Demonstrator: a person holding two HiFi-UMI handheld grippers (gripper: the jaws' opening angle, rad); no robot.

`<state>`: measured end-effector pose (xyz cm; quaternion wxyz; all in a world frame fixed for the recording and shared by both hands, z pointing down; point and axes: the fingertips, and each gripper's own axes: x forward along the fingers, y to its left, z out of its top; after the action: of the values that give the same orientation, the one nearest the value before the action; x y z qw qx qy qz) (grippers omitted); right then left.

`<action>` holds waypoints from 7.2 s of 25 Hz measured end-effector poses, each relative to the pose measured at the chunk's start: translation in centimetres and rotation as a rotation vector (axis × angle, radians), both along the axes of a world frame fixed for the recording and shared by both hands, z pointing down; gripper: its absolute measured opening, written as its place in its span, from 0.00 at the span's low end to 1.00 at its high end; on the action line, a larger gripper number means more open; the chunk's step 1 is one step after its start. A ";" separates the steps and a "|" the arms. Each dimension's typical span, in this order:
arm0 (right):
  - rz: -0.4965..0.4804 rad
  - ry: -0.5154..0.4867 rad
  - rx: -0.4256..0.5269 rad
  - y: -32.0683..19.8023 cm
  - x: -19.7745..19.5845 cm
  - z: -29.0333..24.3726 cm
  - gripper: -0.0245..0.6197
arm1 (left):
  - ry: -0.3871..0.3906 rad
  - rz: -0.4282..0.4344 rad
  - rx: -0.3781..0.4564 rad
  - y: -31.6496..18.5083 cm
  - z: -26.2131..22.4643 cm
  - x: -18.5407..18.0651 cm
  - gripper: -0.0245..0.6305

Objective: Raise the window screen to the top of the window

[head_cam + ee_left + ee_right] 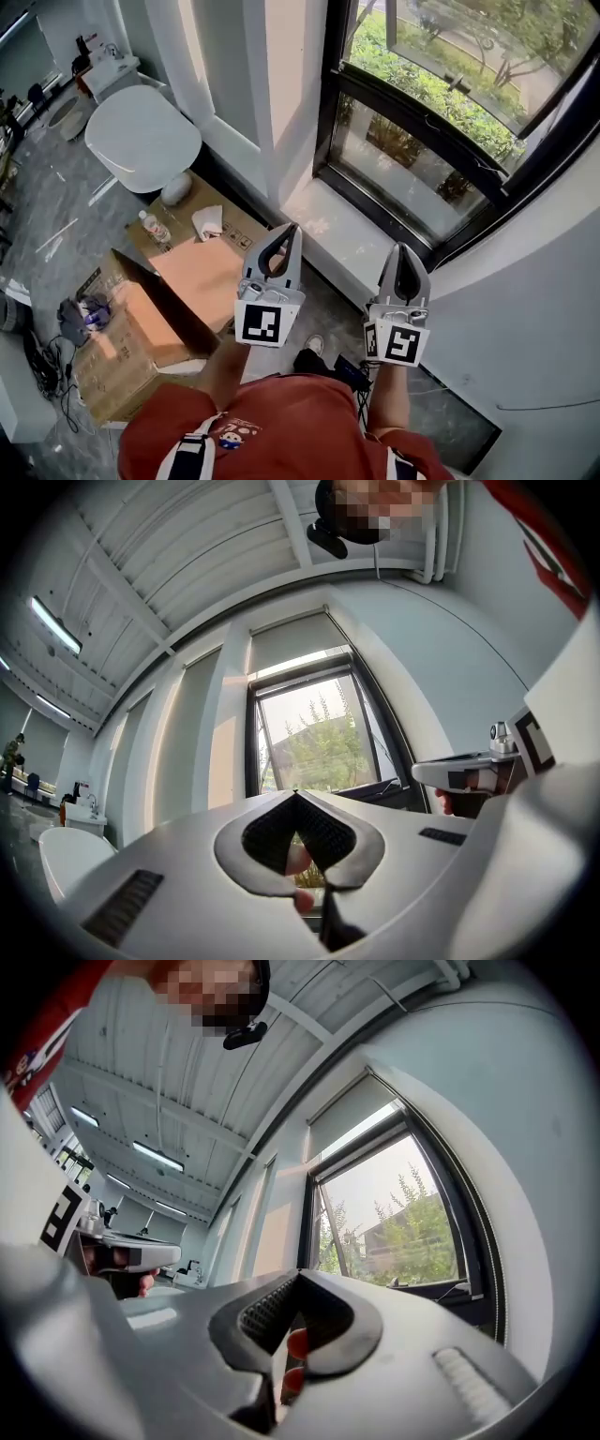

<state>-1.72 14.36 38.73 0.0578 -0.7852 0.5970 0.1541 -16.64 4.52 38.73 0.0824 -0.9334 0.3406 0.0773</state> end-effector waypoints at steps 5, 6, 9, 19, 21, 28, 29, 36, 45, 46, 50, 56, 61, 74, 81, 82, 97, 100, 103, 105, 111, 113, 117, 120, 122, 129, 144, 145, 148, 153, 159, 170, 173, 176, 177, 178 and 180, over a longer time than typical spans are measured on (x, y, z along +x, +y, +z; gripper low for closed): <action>0.034 -0.019 0.000 -1.8 5.5 0.3 0.05 | -0.013 0.038 -0.004 -2.5 0.0 6.1 0.04; 0.040 -0.021 0.001 -2.1 6.5 0.3 0.05 | -0.012 0.043 -0.006 -3.0 0.0 7.2 0.04; 0.057 -0.020 0.006 -2.8 9.2 0.3 0.05 | -0.011 0.052 -0.004 -4.4 0.1 10.0 0.04; 0.138 -0.015 0.000 -4.2 14.7 0.5 0.05 | 0.000 0.118 -0.005 -7.4 0.0 16.1 0.04; 0.166 -0.010 0.000 -4.5 15.7 0.5 0.05 | 0.003 0.144 -0.005 -8.1 0.1 17.5 0.04; 0.292 -0.010 0.001 -6.6 19.8 0.8 0.05 | 0.002 0.278 0.000 -12.0 1.0 23.5 0.04; 0.307 -0.009 -0.001 -7.2 20.3 0.8 0.05 | 0.005 0.293 -0.005 -12.9 1.1 24.3 0.04; 0.421 0.005 -0.036 -11.6 23.7 0.7 0.05 | 0.016 0.395 -0.012 -18.7 0.7 29.3 0.04; 0.510 0.024 -0.030 -17.2 26.2 -0.5 0.05 | 0.018 0.486 0.018 -24.8 -0.6 33.0 0.04; 0.520 0.027 -0.029 -17.5 26.4 -0.7 0.05 | 0.020 0.494 0.018 -25.2 -0.7 33.3 0.04; 0.551 0.034 -0.027 -18.0 27.2 -1.1 0.05 | 0.026 0.513 0.020 -26.4 -1.1 34.6 0.04; 0.559 0.036 -0.017 -17.9 29.5 -1.1 0.05 | 0.018 0.508 0.026 -26.7 -1.0 36.4 0.04; 0.544 0.028 -0.007 -17.9 30.8 -1.0 0.05 | 0.010 0.499 0.031 -26.4 -1.1 37.4 0.04; 0.492 0.112 -0.124 -19.2 31.9 -0.2 0.05 | -0.089 0.503 0.153 -26.5 -0.1 39.2 0.04; 0.511 0.256 -0.329 -20.3 33.0 1.0 0.05 | -0.254 0.515 0.364 -26.6 1.8 40.4 0.13; 0.509 0.282 -0.375 -20.6 33.2 1.4 0.05 | -0.288 0.515 0.391 -26.8 2.1 40.6 0.14; 0.514 0.622 -0.894 -21.1 36.1 6.9 0.28 | -0.767 0.411 0.810 -30.0 5.6 42.8 0.22; 0.547 0.670 -0.980 -20.7 36.6 7.5 0.28 | -0.836 0.376 0.873 -30.1 5.7 43.0 0.23; 0.582 0.695 -1.011 -20.6 37.0 7.5 0.29 | -0.884 0.348 0.935 -29.9 5.7 43.1 0.23; 0.597 0.706 -1.026 -20.6 37.2 7.5 0.30 | -0.904 0.339 0.956 -29.9 5.8 43.1 0.22; 0.610 0.724 -1.053 -20.6 37.5 7.8 0.30 | -0.977 0.359 0.972 -30.3 6.7 43.0 0.23; 0.615 0.729 -1.068 -20.6 37.5 7.8 0.30 | -0.991 0.365 0.972 -30.3 6.7 43.0 0.23; 0.595 0.726 -1.127 -20.7 37.4 8.0 0.30 | -1.091 0.372 0.992 -30.2 7.1 43.0 0.18; 0.565 0.716 -1.198 -20.7 37.3 8.5 0.32 | -1.201 0.418 0.966 -30.1 8.0 42.8 0.18; 0.558 0.703 -1.213 -20.7 37.2 8.5 0.32 | -1.213 0.431 0.959 -29.9 8.0 42.9 0.18; 0.532 0.658 -1.198 -20.6 36.8 9.0 0.33 | -1.205 0.408 0.958 -29.9 8.2 42.7 0.19; 0.378 0.563 -1.146 -20.6 36.5 8.5 0.33 | -1.150 0.503 0.859 -29.7 7.7 42.9 0.23; 0.377 0.559 -1.145 -20.6 36.5 8.6 0.33 | -1.154 0.506 0.858 -29.7 7.8 43.0 0.23; 0.363 0.545 -1.144 -20.7 36.4 8.6 0.35 | -1.165 0.521 0.847 -29.5 8.3 43.6 0.27; 0.338 0.549 -1.125 -20.6 36.4 8.6 0.35 | -1.136 0.586 0.803 -29.2 8.4 43.6 0.28; 0.340 0.563 -1.133 -20.6 36.1 8.9 0.35 | -1.150 0.628 0.795 -29.1 8.5 43.0 0.28; 0.351 0.573 -1.103 -20.7 36.1 9.2 0.39 | -1.093 0.659 0.771 -29.0 8.6 43.1 0.30; 0.339 0.556 -1.101 -20.7 36.1 8.7 0.39 | -1.097 0.663 0.770 -29.0 8.2 43.1 0.30; 0.366 0.583 -1.069 -20.9 36.1 6.5 0.39 | -1.054 0.634 0.796 -29.2 6.2 43.3 0.30; 0.376 0.592 -1.057 -20.9 36.2 5.5 0.39 | -1.033 0.624 0.801 -29.2 5.2 43.3 0.30; 0.385 0.600 -1.049 -20.9 36.2 4.6 0.39 | -1.016 0.614 0.806 -29.2 4.3 43.4 0.30; 0.397 0.616 -1.038 -20.7 36.2 3.2 0.39 | -0.996 0.599 0.826 -29.0 2.9 43.4 0.30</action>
<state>34.46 -6.37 41.94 -0.5345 -0.7264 0.4262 0.0710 26.74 -24.50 41.59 0.5503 -0.8038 -0.0655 -0.2161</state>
